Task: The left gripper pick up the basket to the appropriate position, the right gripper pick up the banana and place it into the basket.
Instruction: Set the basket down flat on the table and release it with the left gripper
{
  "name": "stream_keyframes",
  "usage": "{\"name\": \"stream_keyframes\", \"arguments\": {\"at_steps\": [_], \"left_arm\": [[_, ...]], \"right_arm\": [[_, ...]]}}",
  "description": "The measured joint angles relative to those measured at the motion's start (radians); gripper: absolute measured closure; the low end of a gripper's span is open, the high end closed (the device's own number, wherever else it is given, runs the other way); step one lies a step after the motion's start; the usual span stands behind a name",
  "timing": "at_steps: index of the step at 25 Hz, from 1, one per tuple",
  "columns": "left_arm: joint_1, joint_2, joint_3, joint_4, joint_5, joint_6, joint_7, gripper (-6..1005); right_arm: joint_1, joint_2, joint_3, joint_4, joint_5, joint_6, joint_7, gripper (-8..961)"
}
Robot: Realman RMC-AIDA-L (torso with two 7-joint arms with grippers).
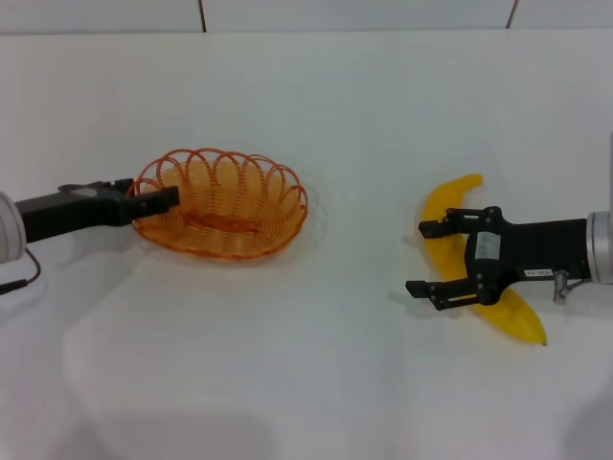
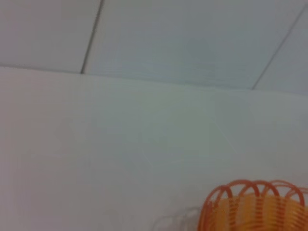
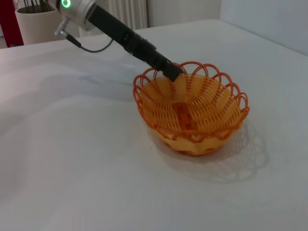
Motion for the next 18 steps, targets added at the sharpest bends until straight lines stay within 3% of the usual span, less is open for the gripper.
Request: {"name": "stream_keyframes", "arguments": {"at_steps": [6, 18], "left_arm": [[0.113, -0.002, 0.166, 0.229, -0.001, -0.065, -0.107, 137], [0.357, 0.0, 0.374, 0.672, 0.0, -0.126, -0.153, 141]], "right_arm": [[0.0, 0.0, 0.0, 0.0, 0.0, 0.0, 0.0, 147], [0.0, 0.001, 0.0, 0.0, 0.0, 0.0, 0.0, 151]]}}
